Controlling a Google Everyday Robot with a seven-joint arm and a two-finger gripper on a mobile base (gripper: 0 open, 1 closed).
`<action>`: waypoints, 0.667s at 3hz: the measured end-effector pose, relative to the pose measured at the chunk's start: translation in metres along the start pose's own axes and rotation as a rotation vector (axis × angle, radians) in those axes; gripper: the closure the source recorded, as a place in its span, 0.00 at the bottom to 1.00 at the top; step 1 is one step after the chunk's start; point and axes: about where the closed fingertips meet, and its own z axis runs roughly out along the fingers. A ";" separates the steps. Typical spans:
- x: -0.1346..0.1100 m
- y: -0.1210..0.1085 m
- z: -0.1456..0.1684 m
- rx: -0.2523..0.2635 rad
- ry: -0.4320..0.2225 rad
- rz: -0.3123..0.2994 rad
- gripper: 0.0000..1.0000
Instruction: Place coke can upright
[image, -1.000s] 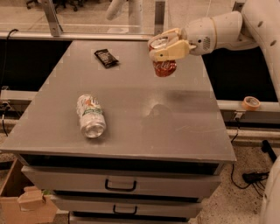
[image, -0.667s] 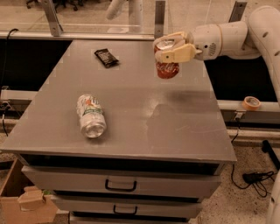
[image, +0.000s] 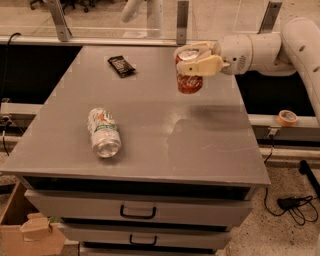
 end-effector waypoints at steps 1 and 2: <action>0.004 0.006 -0.002 0.008 -0.058 -0.012 1.00; 0.017 0.011 -0.007 0.023 -0.088 -0.005 1.00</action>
Offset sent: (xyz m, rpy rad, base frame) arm -0.0157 -0.0244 -0.0339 0.1222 0.0041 -0.0532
